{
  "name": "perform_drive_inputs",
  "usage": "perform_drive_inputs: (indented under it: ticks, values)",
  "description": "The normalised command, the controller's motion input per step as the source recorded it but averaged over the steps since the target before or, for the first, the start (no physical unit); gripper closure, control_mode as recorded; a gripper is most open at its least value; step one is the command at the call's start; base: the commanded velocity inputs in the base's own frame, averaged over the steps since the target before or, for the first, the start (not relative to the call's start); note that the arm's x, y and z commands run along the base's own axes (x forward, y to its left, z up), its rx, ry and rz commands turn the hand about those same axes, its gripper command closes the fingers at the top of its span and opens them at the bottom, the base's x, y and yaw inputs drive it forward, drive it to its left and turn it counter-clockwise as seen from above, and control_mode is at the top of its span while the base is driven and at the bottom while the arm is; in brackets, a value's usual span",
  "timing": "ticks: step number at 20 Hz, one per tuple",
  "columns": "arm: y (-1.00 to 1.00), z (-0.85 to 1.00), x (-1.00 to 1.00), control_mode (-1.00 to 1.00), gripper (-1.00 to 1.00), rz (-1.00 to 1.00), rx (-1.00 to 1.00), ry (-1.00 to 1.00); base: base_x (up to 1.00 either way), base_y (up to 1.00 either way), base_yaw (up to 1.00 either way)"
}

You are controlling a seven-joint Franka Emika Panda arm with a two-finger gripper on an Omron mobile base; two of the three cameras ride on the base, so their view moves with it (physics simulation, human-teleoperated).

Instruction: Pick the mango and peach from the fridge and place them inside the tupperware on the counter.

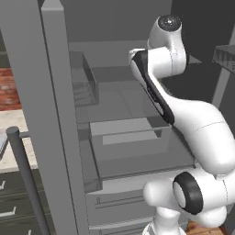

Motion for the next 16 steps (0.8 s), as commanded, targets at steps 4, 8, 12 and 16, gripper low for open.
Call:
perform_drive_inputs:
  ticks: [4,8,12,16]
  values:
    - [0.0,0.12,-1.0,-1.0,1.0,0.0,0.01,0.0,0.0,0.0,0.0]
    - [0.0,0.04,-1.0,-1.0,1.0,0.0,0.0,0.0,0.0,0.0,0.0]
    - [0.0,0.0,-1.0,-1.0,1.0,0.08,0.0,0.03,0.0,0.0,0.0]
    - [0.0,0.0,-1.0,-1.0,1.0,0.03,0.0,0.09,0.0,0.0,0.0]
